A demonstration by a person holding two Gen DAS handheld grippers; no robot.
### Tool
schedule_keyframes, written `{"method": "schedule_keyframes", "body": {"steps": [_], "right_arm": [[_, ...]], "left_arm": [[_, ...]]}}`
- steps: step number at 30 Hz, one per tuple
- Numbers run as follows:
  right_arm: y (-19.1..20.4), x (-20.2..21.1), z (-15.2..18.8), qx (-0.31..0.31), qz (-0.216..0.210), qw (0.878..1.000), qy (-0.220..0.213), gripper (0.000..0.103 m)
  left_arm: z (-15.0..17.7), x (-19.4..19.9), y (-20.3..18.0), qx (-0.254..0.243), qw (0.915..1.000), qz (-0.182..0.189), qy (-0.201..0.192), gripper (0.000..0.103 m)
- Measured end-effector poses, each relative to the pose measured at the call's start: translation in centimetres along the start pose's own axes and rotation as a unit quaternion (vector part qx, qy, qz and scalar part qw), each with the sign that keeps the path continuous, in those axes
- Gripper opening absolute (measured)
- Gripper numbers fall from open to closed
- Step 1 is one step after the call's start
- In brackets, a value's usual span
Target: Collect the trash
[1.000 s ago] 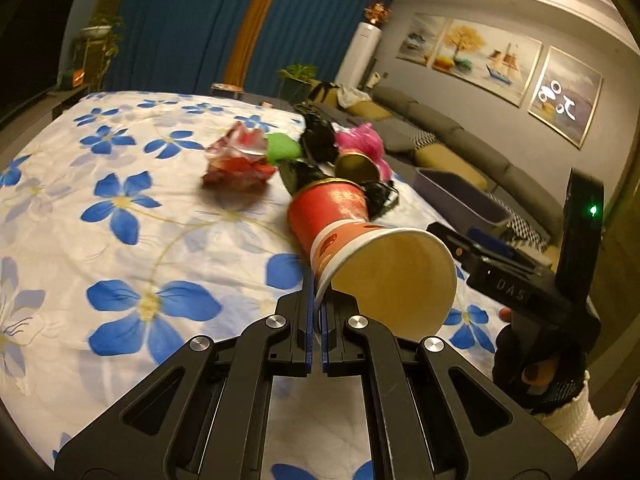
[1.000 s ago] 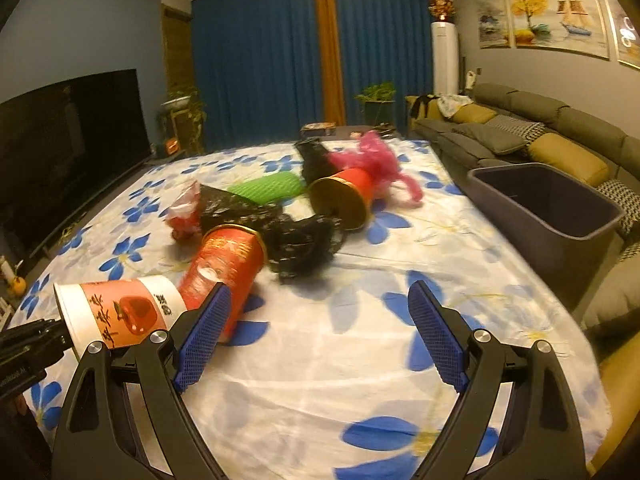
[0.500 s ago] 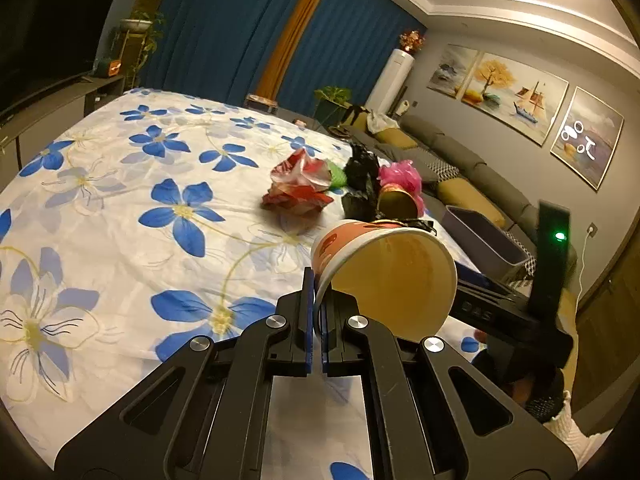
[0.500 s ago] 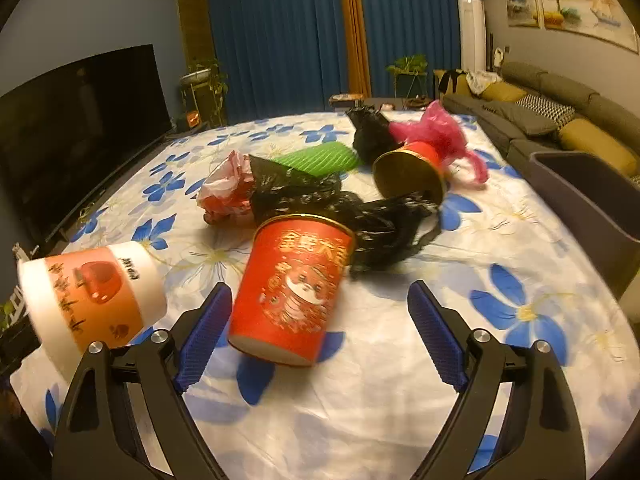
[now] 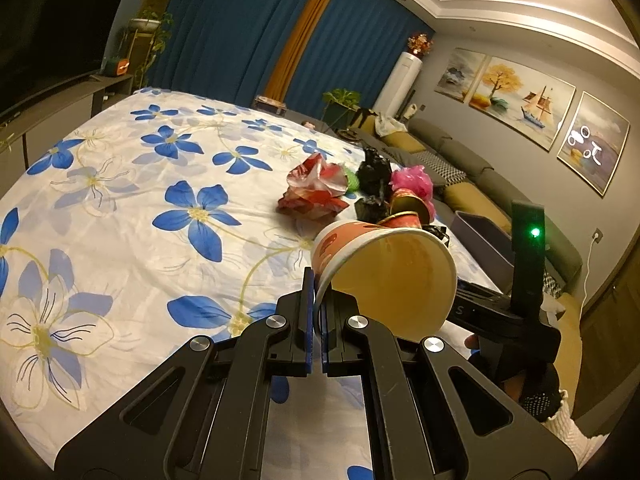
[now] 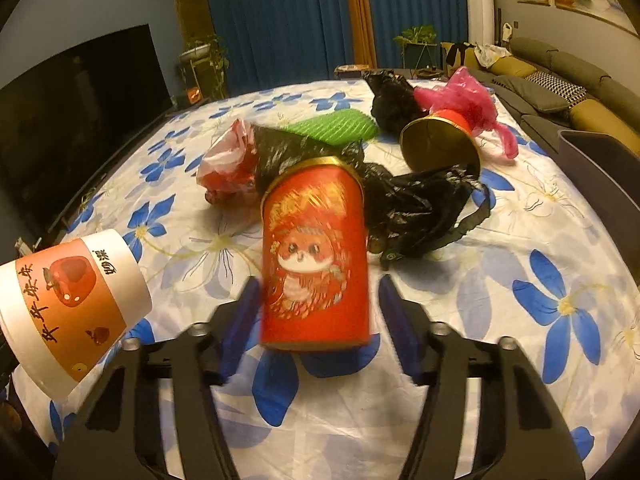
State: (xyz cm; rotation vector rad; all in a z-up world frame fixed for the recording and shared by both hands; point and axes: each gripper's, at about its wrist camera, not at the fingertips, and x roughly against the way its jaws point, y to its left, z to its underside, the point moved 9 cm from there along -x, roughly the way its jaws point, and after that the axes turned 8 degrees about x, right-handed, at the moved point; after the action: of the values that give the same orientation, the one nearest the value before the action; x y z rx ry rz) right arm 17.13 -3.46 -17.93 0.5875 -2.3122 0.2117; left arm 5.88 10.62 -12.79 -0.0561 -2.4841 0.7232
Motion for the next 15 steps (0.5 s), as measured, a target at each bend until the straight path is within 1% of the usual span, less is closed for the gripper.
{"method": "schedule_keyframes", "body": {"steps": [6, 15], "right_arm": [[-0.2, 0.4, 0.1, 0.009, 0.005, 1.000, -0.008, 0.053], [-1.2, 3.2, 0.5, 0.009, 0.009, 0.999, -0.033, 0.053]], "left_arm": [[0.0, 0.0, 0.0, 0.001, 1.0000, -0.003, 0.000, 0.002], [0.2, 0.0, -0.6, -0.005, 1.0000, -0.004, 0.000, 0.002]]}}
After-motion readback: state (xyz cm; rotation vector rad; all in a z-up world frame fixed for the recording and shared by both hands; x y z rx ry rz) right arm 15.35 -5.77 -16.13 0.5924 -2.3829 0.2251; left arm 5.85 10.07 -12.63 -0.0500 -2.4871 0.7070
